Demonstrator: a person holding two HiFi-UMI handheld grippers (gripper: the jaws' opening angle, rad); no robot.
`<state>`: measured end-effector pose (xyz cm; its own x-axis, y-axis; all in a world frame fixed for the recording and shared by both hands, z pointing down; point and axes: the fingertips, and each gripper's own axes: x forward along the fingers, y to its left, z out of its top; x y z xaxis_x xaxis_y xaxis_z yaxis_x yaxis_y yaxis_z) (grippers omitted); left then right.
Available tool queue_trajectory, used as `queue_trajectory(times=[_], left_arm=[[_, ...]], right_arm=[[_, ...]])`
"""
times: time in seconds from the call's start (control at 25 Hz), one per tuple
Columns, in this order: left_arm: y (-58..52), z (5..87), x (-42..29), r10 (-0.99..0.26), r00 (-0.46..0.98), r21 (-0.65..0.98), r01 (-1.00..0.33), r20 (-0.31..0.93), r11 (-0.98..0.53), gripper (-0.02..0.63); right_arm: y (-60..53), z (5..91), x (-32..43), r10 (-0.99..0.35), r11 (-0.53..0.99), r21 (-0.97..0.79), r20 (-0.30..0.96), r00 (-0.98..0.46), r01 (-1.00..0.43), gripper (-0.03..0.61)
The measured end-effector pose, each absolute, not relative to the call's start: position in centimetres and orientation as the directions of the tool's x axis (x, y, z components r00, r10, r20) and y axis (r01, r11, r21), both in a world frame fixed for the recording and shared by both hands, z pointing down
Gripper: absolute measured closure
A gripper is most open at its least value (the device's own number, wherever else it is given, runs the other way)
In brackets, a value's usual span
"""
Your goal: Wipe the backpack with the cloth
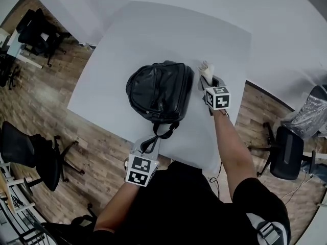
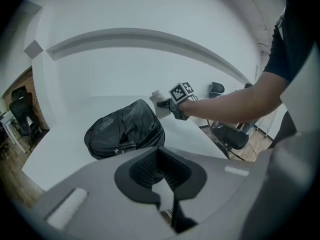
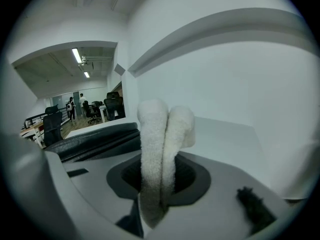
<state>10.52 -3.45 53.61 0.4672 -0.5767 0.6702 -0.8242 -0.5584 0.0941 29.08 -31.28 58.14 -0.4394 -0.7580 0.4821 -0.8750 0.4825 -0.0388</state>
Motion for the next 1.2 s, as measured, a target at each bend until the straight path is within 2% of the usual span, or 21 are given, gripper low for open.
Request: queue_trajectory(times=[0.52,1.2], left_arm=[[-3.1,54.6,8.9,-0.600,0.428,0.100,-0.860,0.676,-0.501,0.607],[-2.8,53.7,8.3,-0.617,0.428,0.081,-0.857,0.660,-0.509,0.607]], right_arm=[[-33.0,59.5,26.8,-0.731,0.542,0.013,0.500,-0.464,-0.840,0.485],[-30.3,59.6,26.3,-0.729,0.545,0.005,0.497,-0.471,-0.839,0.485]])
